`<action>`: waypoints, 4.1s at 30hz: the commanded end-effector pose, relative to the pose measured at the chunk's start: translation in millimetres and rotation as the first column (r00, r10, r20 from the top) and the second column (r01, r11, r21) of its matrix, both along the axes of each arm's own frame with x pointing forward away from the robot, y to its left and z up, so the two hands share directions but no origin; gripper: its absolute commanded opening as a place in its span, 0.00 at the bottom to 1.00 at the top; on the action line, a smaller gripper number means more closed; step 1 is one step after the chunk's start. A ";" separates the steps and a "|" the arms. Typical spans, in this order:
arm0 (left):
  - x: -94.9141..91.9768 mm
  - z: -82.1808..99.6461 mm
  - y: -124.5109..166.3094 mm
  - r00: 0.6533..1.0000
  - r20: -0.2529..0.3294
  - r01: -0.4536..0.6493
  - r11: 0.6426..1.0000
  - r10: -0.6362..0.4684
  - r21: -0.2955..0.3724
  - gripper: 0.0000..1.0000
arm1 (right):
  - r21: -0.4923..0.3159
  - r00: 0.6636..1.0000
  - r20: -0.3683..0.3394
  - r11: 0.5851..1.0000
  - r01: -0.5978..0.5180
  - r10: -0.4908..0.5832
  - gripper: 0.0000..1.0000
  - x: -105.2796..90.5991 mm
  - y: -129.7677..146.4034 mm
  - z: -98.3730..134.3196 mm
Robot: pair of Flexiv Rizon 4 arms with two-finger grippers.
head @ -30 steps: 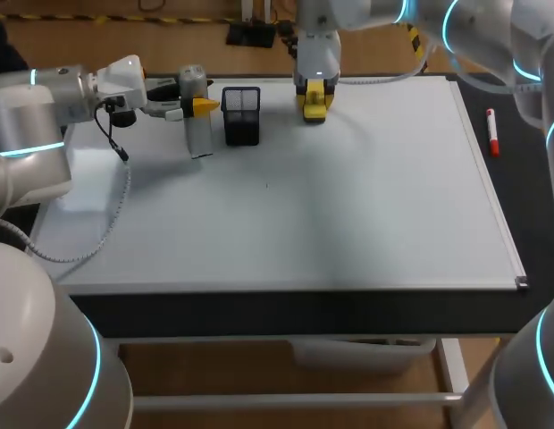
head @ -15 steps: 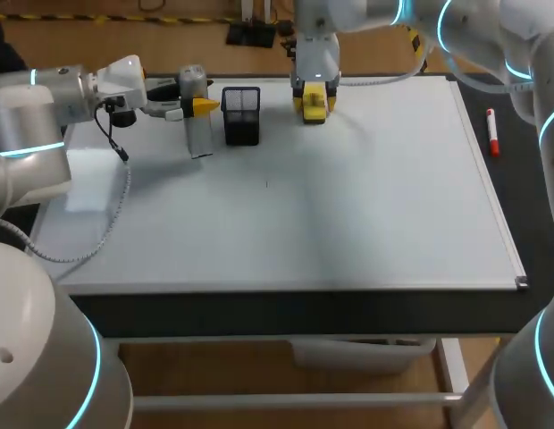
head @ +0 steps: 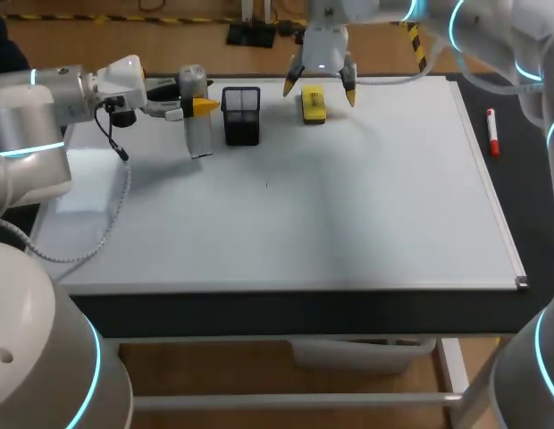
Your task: Pick up the inspection probe, press it on each red-marked spot on the whiteboard one by one, put down the probe, pick up the eraser, and wipe off all the red marks.
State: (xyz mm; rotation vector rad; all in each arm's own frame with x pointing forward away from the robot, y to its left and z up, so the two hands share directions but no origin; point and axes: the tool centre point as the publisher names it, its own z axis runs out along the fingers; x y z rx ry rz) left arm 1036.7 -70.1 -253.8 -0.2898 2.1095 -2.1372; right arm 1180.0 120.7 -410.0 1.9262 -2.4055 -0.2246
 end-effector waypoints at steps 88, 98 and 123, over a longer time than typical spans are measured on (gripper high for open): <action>0.4 34.0 -5.8 0.997 0.047 0.062 0.998 -0.063 0.027 0.00 | 0.282 0.754 -0.261 0.700 0.656 -0.602 1.00 -39.9 -78.6 161.3; 17.2 63.1 -16.1 0.985 0.076 0.158 0.987 -0.157 -0.008 0.00 | 0.282 0.754 -0.261 0.700 0.656 -0.602 1.00 -39.9 -78.6 161.3; 55.9 89.7 -62.5 0.921 0.098 0.384 0.921 -0.377 -0.065 0.00 | 0.282 0.754 -0.261 0.700 0.656 -0.602 1.00 -39.9 -78.6 161.3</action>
